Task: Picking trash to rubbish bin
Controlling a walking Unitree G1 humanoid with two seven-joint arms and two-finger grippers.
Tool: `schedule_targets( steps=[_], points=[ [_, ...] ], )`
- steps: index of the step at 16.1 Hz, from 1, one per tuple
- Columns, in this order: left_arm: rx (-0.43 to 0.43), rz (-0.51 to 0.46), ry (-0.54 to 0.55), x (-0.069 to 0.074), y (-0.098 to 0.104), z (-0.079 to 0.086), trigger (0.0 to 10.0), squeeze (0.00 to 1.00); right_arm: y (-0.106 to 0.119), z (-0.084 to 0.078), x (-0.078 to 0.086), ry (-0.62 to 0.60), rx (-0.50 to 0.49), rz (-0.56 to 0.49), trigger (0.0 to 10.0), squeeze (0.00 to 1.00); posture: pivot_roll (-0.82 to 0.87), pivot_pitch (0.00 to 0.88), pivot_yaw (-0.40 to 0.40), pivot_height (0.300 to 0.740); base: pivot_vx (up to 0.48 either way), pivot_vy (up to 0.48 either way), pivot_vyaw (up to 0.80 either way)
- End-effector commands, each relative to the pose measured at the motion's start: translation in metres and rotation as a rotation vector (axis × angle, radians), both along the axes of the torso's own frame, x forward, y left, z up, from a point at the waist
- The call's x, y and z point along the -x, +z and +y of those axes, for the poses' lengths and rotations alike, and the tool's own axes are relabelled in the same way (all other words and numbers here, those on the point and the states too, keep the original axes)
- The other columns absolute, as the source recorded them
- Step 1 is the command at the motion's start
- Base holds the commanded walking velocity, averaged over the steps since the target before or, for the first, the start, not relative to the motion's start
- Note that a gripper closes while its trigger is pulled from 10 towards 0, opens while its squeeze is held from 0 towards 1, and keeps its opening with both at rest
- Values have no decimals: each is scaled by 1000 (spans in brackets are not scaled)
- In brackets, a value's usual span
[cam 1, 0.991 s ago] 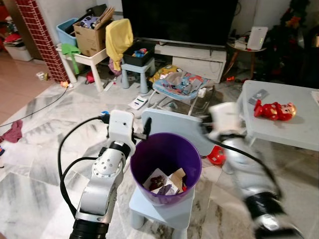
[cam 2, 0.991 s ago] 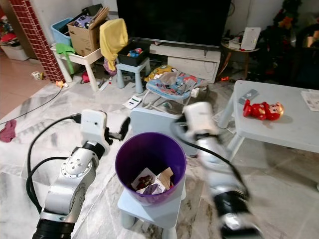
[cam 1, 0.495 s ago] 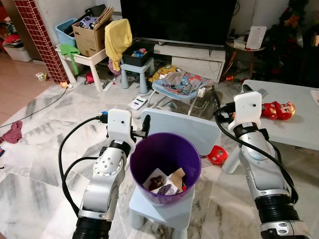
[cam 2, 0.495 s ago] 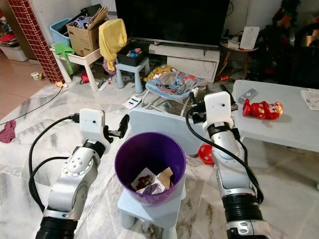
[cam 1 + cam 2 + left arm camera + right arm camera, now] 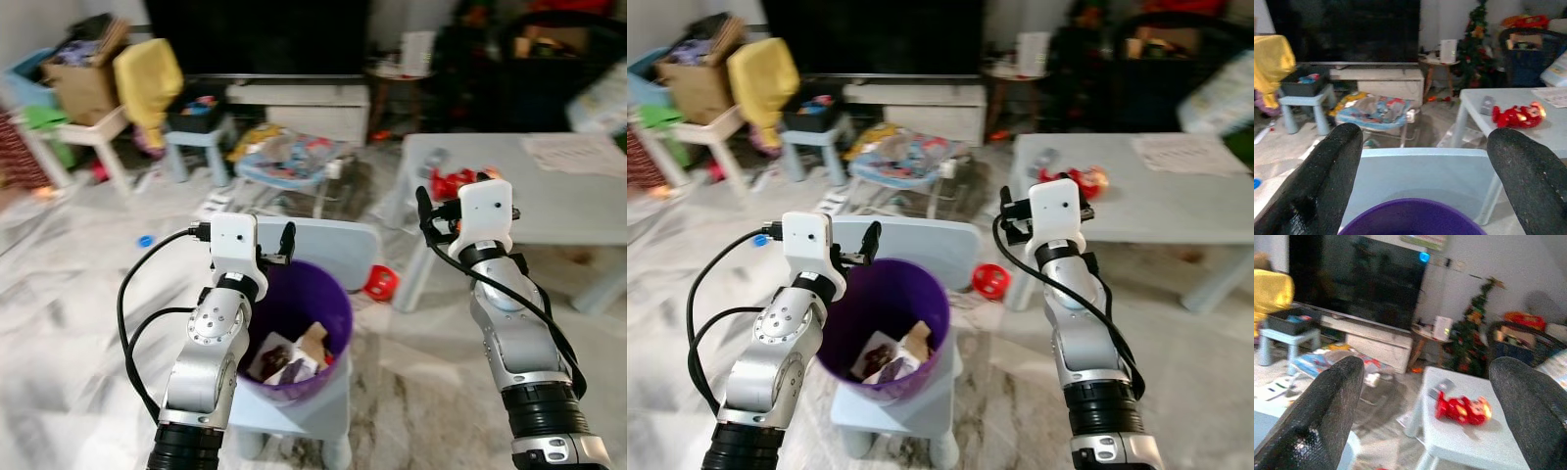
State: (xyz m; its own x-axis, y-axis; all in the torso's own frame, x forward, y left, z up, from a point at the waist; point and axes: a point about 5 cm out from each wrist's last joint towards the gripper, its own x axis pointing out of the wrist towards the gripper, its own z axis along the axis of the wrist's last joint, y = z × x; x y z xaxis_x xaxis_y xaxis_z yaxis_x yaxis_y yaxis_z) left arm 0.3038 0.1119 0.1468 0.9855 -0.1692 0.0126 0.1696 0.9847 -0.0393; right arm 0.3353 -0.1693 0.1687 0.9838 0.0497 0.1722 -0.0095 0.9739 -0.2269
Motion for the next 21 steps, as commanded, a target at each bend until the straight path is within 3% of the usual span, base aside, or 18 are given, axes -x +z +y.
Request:
schedule_targets(
  steps=[1,7,21],
  points=[
    [5,0,-14,-2,0,-1,10000,0,6,-3,1,-19,-15,-17,10000,31,21,0,2,740,0,0,-800],
    [47,28,-25,-2,-3,-2,10000,0,5,4,2,10,-26,-13,10000,0,23,0,0,740,0,52,0],
    [52,47,-23,-3,-6,-2,10000,0,7,3,-1,10,-18,-6,10000,0,16,0,-8,740,0,480,0]
  ],
)
